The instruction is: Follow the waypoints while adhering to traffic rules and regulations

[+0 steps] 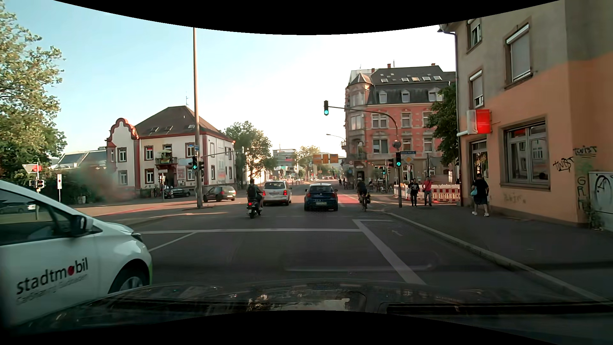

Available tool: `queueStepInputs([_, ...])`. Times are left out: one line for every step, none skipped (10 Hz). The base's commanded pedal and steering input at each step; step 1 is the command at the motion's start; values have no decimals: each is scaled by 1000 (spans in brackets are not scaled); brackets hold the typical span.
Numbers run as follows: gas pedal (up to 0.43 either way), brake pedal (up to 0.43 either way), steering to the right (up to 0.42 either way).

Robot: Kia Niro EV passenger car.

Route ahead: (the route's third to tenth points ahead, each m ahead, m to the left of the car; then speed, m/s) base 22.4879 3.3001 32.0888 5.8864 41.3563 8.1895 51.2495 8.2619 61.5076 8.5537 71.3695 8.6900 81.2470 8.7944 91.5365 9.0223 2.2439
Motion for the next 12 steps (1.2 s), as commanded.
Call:
queueStepInputs([138,0,7])
queueStepInputs([138,0,7])
queueStepInputs([138,0,6])
queueStepInputs([150,0,5])
queueStepInputs([157,0,5])
queueStepInputs([157,0,5])
queueStepInputs([157,0,5])
queueStepInputs([157,0,5])
queueStepInputs([169,0,5])
queueStepInputs([169,0,5])
queueStepInputs([169,0,1])
queueStepInputs([177,0,-5])
